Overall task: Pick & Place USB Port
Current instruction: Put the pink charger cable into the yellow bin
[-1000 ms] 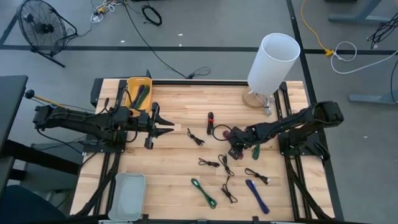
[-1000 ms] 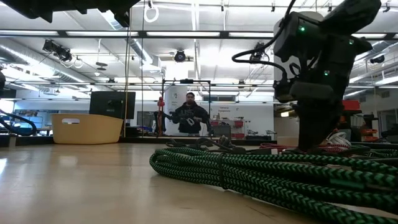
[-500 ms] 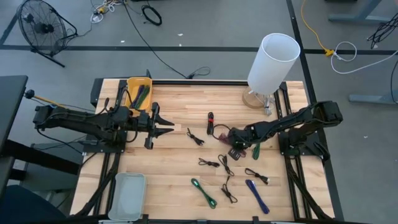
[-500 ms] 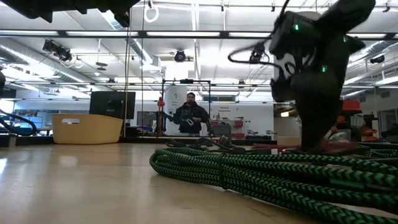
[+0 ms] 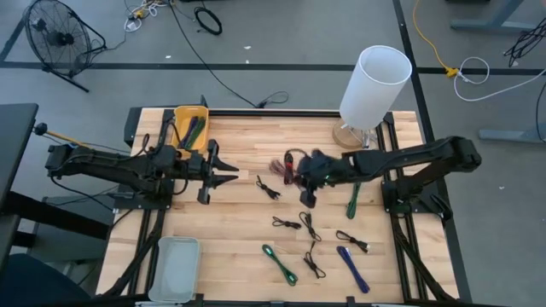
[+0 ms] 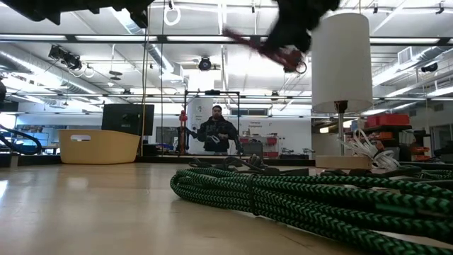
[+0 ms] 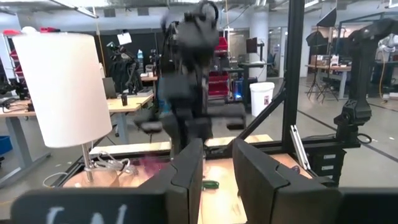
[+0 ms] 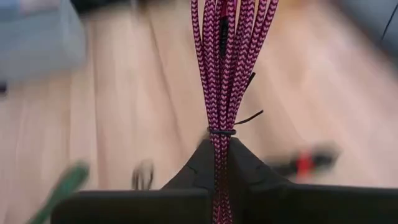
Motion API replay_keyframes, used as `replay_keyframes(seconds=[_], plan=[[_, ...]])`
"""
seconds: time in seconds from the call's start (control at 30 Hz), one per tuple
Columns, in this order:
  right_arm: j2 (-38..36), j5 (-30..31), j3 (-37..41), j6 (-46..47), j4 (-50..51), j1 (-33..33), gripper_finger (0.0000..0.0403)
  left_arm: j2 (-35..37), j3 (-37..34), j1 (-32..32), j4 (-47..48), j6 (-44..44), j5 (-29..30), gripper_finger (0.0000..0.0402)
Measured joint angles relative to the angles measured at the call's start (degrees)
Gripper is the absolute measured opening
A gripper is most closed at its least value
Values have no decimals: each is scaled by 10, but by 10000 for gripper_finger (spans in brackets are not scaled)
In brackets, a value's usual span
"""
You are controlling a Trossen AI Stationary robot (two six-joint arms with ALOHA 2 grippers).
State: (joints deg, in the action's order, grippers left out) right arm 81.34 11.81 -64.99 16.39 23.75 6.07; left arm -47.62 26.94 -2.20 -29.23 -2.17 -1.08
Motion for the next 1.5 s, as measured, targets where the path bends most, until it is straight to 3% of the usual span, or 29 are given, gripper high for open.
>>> replay_keyframes(seconds=[0.3, 0.63, 1.1, 1.5], plan=[[-5, -14, -10, -167, -272, 0, 10, 0, 0, 0, -14, 0, 0, 94], [74, -80, -10, -232, -479, 20, 10, 0, 0, 0, -22, 0, 0, 94], [159, -99, -10, -228, -605, -11, 10, 0, 0, 0, -28, 0, 0, 94], [205, -114, -10, -215, -651, -16, 10, 0, 0, 0, -34, 0, 0, 94]])
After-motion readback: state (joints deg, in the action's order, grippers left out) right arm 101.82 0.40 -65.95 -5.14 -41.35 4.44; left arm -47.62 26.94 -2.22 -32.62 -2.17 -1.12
